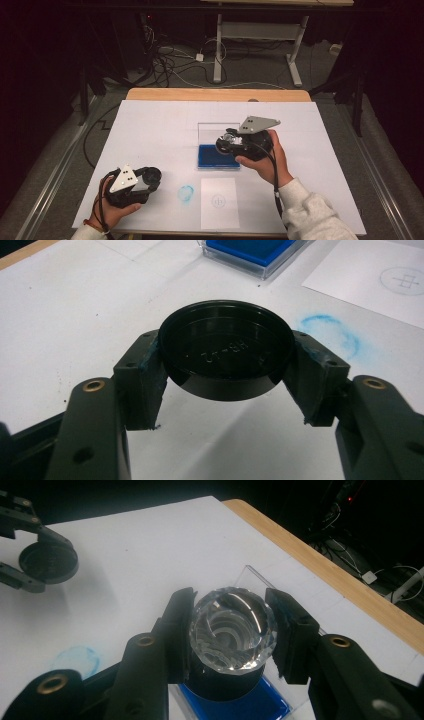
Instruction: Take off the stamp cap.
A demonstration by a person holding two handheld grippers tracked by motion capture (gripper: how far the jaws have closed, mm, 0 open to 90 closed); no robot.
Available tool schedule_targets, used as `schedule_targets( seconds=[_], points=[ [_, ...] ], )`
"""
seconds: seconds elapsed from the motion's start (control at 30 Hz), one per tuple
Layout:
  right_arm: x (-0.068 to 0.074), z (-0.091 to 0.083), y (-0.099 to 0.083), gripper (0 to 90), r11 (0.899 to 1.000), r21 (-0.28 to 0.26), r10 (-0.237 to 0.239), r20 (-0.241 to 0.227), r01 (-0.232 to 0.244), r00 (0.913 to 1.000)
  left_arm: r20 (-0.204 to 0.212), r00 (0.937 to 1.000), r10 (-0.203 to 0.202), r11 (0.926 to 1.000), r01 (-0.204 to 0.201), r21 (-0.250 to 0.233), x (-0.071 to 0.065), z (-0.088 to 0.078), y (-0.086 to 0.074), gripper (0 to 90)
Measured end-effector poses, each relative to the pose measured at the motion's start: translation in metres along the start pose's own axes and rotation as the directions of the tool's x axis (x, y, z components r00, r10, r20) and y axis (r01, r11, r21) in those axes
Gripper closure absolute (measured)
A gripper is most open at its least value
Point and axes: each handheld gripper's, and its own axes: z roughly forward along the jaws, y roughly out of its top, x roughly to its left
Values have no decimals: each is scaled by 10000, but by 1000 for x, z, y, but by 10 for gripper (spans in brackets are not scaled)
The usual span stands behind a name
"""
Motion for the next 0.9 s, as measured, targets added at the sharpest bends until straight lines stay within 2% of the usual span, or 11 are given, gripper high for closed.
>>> schedule_targets(
  seconds=[0.13,0.3,0.47,0.73,0.9],
  points=[
    [2,18,9,575,9980,529,-348,-98,353,9993,-16,10000,-12,10000,12,85,1,1,0,369],
    [1,39,12,575,9938,1067,-285,-231,308,9993,64,9999,-115,9999,114,96,1,2,-1,369],
    [-1,60,7,575,9851,1700,-227,-308,276,9993,79,9999,-104,9998,103,140,2,2,-1,369],
    [0,82,-1,575,9739,2264,-28,-460,132,9989,77,9999,-121,9997,120,214,3,3,-1,369],
    [5,90,-6,575,9659,2576,-85,-676,257,9977,111,9999,-91,9996,88,257,3,3,-1,369]
  ],
)
